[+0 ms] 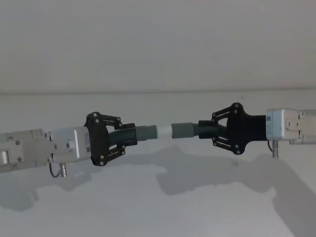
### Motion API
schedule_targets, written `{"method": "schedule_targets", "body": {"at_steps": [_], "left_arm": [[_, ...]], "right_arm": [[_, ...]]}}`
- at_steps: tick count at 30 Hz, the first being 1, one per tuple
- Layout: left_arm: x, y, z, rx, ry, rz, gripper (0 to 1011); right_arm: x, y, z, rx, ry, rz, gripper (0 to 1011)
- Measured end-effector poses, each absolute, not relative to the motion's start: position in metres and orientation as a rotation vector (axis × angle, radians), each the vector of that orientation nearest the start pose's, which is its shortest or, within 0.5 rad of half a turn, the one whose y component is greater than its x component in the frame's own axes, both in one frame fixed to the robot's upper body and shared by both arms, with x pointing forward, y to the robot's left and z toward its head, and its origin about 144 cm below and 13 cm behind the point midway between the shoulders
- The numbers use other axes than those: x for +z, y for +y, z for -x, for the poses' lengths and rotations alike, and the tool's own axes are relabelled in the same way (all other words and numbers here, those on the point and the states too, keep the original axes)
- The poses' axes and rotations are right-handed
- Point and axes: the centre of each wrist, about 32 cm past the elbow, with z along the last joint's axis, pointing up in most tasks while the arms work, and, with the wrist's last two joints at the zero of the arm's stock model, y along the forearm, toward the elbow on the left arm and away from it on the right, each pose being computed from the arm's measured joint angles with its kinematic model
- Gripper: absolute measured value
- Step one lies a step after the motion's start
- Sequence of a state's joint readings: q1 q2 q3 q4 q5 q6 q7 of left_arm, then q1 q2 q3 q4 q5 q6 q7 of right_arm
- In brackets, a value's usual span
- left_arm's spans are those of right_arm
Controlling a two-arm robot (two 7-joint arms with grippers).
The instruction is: Use both hands to pick up one end of the pipe from the table, align the ends, and insert them.
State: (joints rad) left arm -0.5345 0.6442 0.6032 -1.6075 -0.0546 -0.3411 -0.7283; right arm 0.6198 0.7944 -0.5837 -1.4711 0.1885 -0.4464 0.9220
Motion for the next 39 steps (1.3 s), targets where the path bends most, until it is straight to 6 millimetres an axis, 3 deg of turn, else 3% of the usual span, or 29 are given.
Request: {"method": "schedule_targets", "body": {"at_steps": [39], "left_arm": [[1.2876, 0.2494, -0.5363, 0.246, -0.841, -0.301, 300]], "right_arm": [[1.3141, -0.3341, -0.5565, -0.171, -0.826, 0.395, 215]]}}
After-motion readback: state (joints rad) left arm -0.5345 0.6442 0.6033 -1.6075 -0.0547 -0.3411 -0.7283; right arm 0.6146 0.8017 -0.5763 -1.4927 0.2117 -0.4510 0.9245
